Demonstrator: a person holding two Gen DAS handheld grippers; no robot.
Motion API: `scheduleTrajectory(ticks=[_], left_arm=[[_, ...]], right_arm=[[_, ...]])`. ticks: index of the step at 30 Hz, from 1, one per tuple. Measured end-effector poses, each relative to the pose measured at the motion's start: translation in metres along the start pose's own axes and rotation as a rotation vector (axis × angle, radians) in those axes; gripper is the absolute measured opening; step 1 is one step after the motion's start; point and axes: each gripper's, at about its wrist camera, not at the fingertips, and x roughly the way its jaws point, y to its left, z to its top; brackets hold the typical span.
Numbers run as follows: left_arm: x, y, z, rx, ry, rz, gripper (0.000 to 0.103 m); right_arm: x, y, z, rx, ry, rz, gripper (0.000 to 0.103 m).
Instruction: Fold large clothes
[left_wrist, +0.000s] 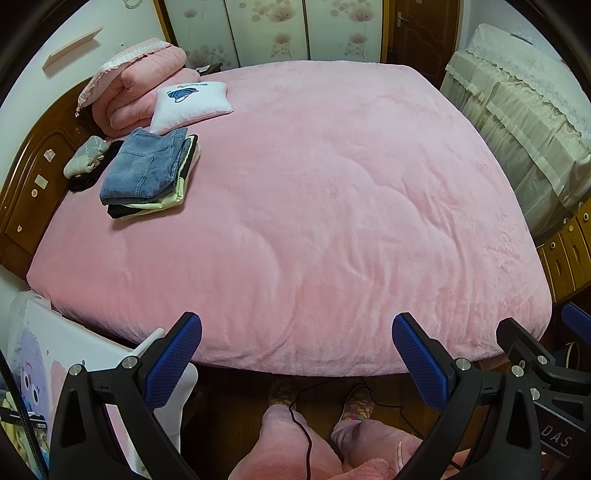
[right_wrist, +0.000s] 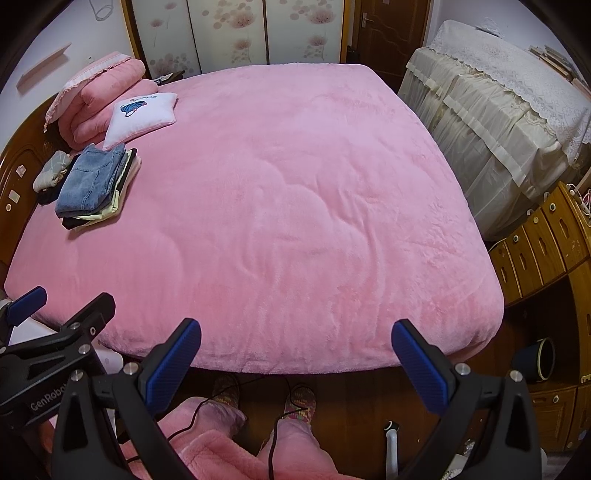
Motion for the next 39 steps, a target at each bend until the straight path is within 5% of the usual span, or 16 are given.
scheduleTrajectory(ticks=[39], left_arm=[[0.008, -0.012, 0.0, 0.003, 0.043, 0.03, 0.102]], right_arm=[[0.013, -0.015, 0.008, -0.024, 0.031, 0.015, 0.103]])
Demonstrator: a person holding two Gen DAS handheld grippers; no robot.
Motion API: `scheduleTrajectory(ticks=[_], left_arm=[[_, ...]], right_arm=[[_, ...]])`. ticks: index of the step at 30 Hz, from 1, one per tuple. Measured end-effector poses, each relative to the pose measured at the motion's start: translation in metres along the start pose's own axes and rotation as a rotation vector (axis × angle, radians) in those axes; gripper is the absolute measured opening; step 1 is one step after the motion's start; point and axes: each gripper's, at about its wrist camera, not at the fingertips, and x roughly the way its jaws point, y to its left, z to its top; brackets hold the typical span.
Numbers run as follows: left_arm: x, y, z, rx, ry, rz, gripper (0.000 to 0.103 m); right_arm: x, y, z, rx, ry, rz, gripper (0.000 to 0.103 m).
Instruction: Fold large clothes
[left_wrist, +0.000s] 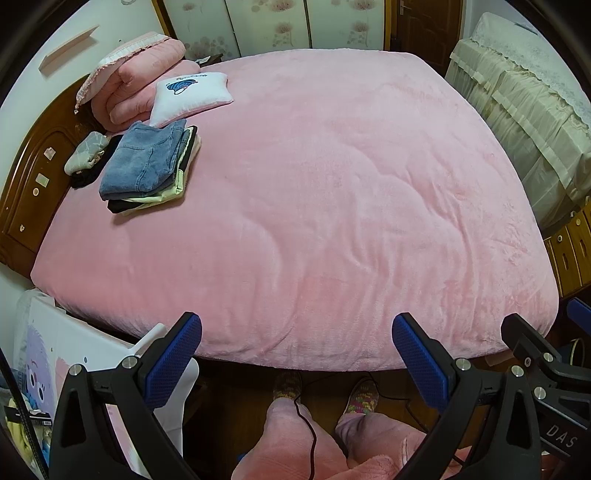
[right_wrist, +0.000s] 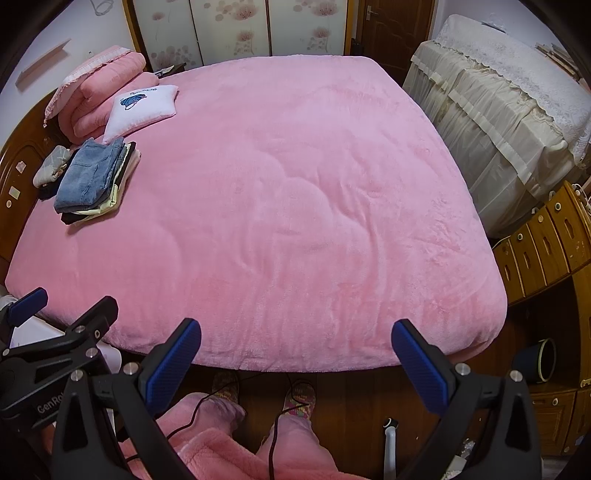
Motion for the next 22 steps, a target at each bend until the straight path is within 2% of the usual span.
scheduleTrajectory(ticks=[22], left_arm=[[0.0036, -0.0016, 0.0002, 0.001, 0.005, 0.004, 0.102]], right_arm=[[0.0004, 0.0004, 0.0023, -0.001, 0.003, 0.002, 0.103]])
